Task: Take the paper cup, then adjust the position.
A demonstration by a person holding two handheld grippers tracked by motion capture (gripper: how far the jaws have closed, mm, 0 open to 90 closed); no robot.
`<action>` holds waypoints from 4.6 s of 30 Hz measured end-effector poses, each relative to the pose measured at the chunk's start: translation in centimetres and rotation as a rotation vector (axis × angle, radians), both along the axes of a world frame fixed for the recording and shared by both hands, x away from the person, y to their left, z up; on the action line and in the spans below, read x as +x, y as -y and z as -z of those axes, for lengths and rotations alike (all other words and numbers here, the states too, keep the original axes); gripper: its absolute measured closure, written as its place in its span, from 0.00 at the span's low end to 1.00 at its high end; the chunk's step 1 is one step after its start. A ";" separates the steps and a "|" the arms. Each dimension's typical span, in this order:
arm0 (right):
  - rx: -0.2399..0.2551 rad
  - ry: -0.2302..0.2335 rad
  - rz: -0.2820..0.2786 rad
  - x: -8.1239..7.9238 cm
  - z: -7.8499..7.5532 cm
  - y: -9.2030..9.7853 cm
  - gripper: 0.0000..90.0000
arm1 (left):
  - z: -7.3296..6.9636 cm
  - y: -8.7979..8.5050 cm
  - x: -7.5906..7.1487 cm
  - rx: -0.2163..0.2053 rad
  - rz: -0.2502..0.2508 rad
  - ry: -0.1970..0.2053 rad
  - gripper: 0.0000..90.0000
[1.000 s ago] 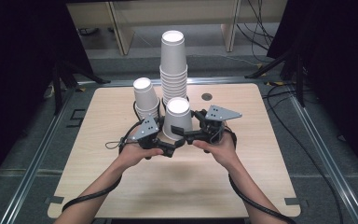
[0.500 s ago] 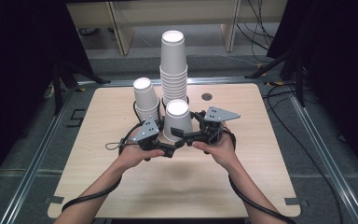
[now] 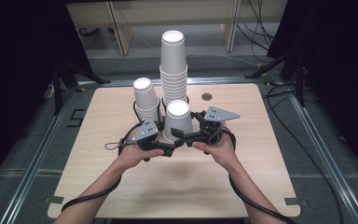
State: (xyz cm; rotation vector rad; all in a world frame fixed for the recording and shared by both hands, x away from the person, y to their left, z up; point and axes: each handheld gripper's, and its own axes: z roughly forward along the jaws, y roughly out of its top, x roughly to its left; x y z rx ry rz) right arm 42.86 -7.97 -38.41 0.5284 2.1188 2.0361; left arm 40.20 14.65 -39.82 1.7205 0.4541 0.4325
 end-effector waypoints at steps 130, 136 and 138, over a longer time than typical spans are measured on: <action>-0.111 -0.030 -0.011 -4.9 5.9 4.4 0.17 | 2.1 -1.8 -1.5 0.826 0.270 -0.062 0.20; -0.117 -0.025 -0.023 -4.8 5.7 4.1 0.17 | 2.2 -1.9 -1.6 0.823 0.272 -0.062 0.20; -0.113 -0.024 -0.037 -4.7 5.7 3.8 0.17 | 2.1 -1.9 -1.7 0.831 0.281 -0.068 0.20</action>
